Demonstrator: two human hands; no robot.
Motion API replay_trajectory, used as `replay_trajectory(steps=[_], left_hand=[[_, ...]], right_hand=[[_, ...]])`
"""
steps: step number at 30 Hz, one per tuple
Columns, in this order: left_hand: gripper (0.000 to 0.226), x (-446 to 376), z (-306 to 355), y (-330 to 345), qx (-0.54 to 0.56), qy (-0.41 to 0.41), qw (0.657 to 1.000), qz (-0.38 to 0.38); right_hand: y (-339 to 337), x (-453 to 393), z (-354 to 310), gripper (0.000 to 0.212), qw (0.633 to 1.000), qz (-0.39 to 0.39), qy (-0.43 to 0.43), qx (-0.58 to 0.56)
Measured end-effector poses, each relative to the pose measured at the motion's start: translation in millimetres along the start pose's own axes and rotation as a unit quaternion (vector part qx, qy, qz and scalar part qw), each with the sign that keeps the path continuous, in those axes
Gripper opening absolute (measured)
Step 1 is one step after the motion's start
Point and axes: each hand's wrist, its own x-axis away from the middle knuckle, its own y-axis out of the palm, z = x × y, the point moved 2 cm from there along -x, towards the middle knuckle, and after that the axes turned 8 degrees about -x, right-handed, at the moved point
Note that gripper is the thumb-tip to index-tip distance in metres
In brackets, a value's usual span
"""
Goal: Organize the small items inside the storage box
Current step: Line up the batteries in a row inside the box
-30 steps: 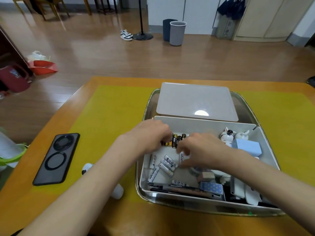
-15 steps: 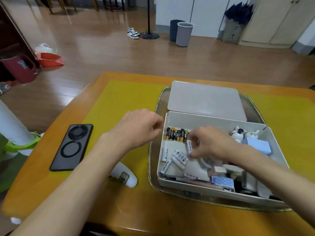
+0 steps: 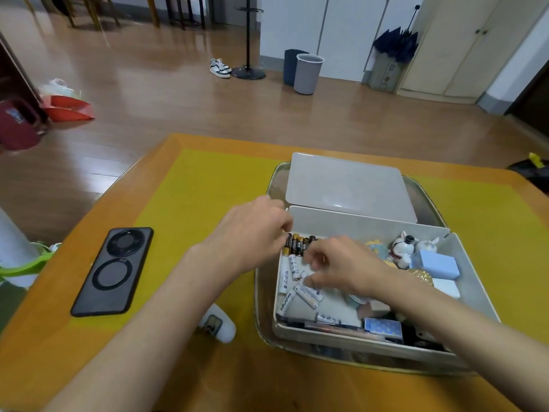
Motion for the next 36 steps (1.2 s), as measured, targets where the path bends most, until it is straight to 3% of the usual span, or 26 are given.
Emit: replay_trajectory(steps=[6, 10, 15, 21, 25, 32, 36], left_hand=[[0.009, -11, 34, 18, -0.060, 0.085, 0.992, -0.071], [0.024, -16, 41, 28, -0.105, 0.066, 0.984, -0.129], [0.017, -21, 52, 36, -0.213, 0.064, 0.960, -0.170], [0.032, -21, 55, 41, -0.223, 0.044, 0.941, -0.252], [0.033, -21, 56, 42, -0.221, 0.042, 0.934, -0.278], [0.028, -21, 60, 49, -0.260, 0.046, 0.940, -0.217], [0.024, -21, 59, 49, -0.257, 0.050, 0.947, -0.184]], right_hand=[[12, 6, 0, 0.038, 0.997, -0.040, 0.022, 0.060], [15, 9, 1, 0.027, 0.994, -0.010, 0.023, 0.107], [11, 13, 7, 0.019, 0.989, 0.060, 0.016, 0.136], [16, 8, 8, 0.024, 0.989, 0.125, 0.015, 0.072], [7, 12, 21, 0.022, 0.988, 0.148, 0.043, -0.035], [11, 21, 32, 0.022, 0.988, 0.130, 0.061, -0.056], [15, 24, 30, 0.018, 0.991, 0.133, 0.025, -0.017]])
